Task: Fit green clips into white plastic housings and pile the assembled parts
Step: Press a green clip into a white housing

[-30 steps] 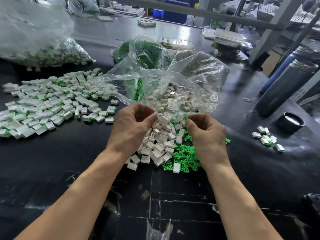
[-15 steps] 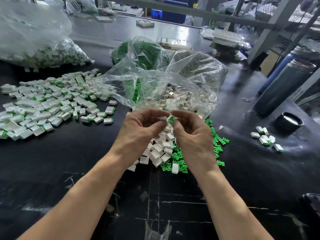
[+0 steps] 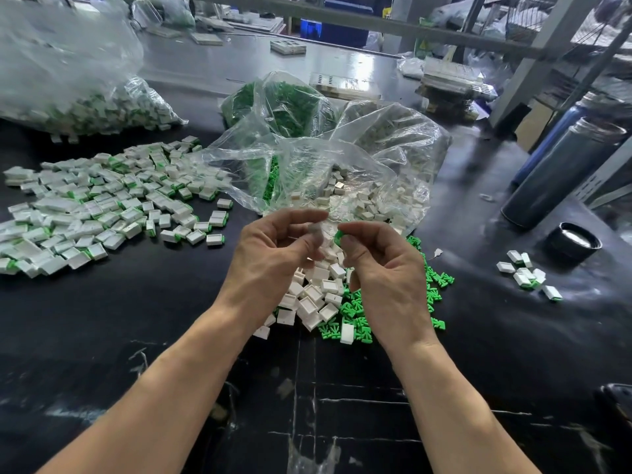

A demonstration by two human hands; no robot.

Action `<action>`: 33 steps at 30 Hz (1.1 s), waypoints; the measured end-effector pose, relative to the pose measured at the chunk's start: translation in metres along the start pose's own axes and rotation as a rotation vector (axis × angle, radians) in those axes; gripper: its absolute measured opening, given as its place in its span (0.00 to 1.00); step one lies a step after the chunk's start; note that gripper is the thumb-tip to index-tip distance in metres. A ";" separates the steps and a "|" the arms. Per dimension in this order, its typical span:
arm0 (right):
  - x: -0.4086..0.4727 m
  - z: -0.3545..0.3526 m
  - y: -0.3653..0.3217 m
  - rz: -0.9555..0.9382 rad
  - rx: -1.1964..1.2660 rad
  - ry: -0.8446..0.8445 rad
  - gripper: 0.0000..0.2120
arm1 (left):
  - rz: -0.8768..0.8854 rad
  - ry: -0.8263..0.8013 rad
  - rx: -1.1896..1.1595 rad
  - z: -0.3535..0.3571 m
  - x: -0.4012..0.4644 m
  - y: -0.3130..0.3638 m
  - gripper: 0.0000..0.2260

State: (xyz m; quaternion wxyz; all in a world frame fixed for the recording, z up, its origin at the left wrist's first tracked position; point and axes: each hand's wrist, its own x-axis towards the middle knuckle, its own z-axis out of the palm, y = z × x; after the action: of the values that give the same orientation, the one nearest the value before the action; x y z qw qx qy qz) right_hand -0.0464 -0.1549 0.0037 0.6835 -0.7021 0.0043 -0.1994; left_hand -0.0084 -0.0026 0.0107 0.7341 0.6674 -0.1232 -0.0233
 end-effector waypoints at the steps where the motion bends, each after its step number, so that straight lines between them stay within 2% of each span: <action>1: 0.000 0.000 0.001 0.001 -0.003 0.001 0.09 | -0.005 0.000 -0.026 -0.001 0.000 0.001 0.10; 6: 0.000 0.001 0.004 0.018 0.009 0.026 0.08 | -0.069 0.003 -0.125 0.000 0.000 0.004 0.10; 9: 0.001 0.001 0.004 0.002 0.010 0.040 0.07 | -0.096 -0.015 -0.150 0.001 -0.001 0.005 0.14; 19: -0.002 0.000 0.000 -0.039 -0.069 0.032 0.08 | -0.114 -0.078 -0.102 0.003 -0.001 0.004 0.16; 27: -0.002 -0.003 -0.002 -0.055 -0.189 -0.011 0.06 | -0.050 -0.069 0.051 0.002 0.000 -0.001 0.04; 33: -0.001 -0.002 -0.002 0.079 -0.034 0.012 0.04 | -0.029 -0.094 0.113 0.003 -0.001 -0.002 0.04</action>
State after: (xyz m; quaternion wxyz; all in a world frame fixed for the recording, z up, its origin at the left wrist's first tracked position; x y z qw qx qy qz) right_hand -0.0487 -0.1563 0.0054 0.6789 -0.7117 0.0395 -0.1760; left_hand -0.0093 -0.0054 0.0087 0.6882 0.7076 -0.1490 -0.0584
